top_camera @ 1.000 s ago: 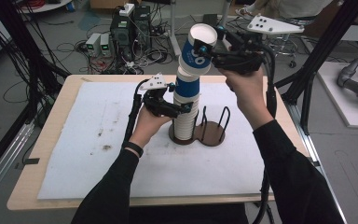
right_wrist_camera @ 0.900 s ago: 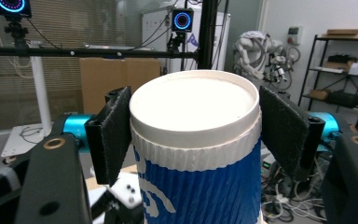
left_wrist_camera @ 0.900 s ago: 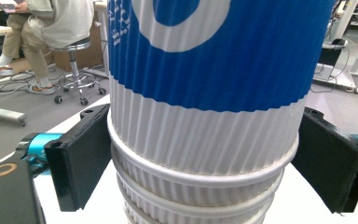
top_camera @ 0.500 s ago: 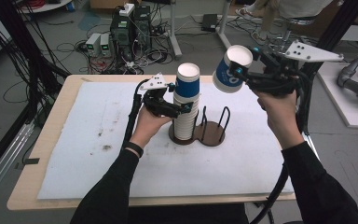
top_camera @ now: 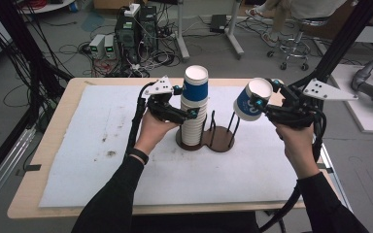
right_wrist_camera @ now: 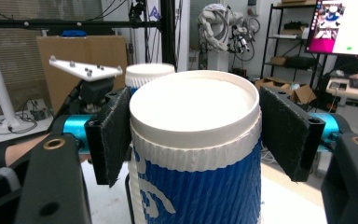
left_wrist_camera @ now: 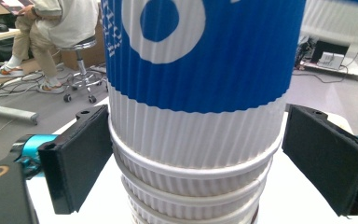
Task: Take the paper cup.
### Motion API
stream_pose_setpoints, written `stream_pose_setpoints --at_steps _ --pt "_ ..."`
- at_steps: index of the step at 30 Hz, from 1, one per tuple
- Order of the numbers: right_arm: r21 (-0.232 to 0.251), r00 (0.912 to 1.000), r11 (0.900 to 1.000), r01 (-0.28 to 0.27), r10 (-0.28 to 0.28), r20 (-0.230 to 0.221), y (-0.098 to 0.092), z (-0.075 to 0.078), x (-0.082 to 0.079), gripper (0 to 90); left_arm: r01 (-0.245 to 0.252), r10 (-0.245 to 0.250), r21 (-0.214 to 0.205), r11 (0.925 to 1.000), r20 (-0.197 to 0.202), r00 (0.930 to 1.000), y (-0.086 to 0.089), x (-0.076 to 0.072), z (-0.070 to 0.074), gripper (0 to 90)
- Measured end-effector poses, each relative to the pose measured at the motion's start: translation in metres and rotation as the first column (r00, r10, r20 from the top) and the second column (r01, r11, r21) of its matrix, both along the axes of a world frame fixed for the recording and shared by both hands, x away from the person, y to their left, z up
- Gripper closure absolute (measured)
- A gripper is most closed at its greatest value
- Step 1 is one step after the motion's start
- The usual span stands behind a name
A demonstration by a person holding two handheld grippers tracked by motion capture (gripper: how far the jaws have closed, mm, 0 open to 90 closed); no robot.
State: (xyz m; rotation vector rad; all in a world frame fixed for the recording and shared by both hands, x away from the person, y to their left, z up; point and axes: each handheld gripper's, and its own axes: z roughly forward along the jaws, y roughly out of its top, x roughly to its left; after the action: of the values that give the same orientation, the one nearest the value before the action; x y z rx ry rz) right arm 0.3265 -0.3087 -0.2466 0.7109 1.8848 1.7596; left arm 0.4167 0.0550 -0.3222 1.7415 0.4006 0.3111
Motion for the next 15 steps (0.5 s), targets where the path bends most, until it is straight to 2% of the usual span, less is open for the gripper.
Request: stream_pose_setpoints --at_steps 1,4,5,6,7,9,15 --pt "0.007 1.0 1.0 -0.001 0.001 -0.008 -0.004 -0.008 -0.002 29.6 -0.005 0.005 0.001 1.0 -0.002 1.0 0.001 -0.001 0.0 8.4" --pt "0.007 1.0 1.0 -0.003 0.003 -0.004 -0.007 -0.015 -0.003 29.7 -0.01 0.01 0.02 0.9997 -0.008 0.9999 0.004 -0.006 0.001 8.4" --pt "0.008 0.9998 0.9999 -0.007 0.007 -0.018 -0.01 -0.023 -0.004 29.7 -0.027 0.027 0.015 0.9995 0.005 0.9996 0.008 -0.01 0.002 8.4" --pt "0.008 0.9998 0.9999 -0.007 0.007 -0.018 -0.01 -0.023 -0.004 29.7 -0.027 0.027 0.015 0.9995 0.005 0.9996 0.008 -0.01 0.002 8.4" --pt "0.006 0.9996 1.0 -0.005 0.005 -0.029 -0.014 -0.03 -0.005 29.7 -0.032 0.031 0.006 0.9995 0.01 0.9995 0.011 -0.013 0.002 8.0" --pt "0.016 0.9995 0.9999 0.002 -0.001 -0.032 -0.018 -0.035 -0.006 29.7 -0.033 0.033 -0.004 0.9995 0.005 0.9995 0.016 -0.016 0.003 8.0" --pt "0.033 0.9987 0.9993 0.016 -0.014 -0.049 -0.024 -0.048 -0.01 29.7 -0.062 0.062 -0.007 0.9981 0.029 0.9977 0.038 -0.034 0.002 8.0"
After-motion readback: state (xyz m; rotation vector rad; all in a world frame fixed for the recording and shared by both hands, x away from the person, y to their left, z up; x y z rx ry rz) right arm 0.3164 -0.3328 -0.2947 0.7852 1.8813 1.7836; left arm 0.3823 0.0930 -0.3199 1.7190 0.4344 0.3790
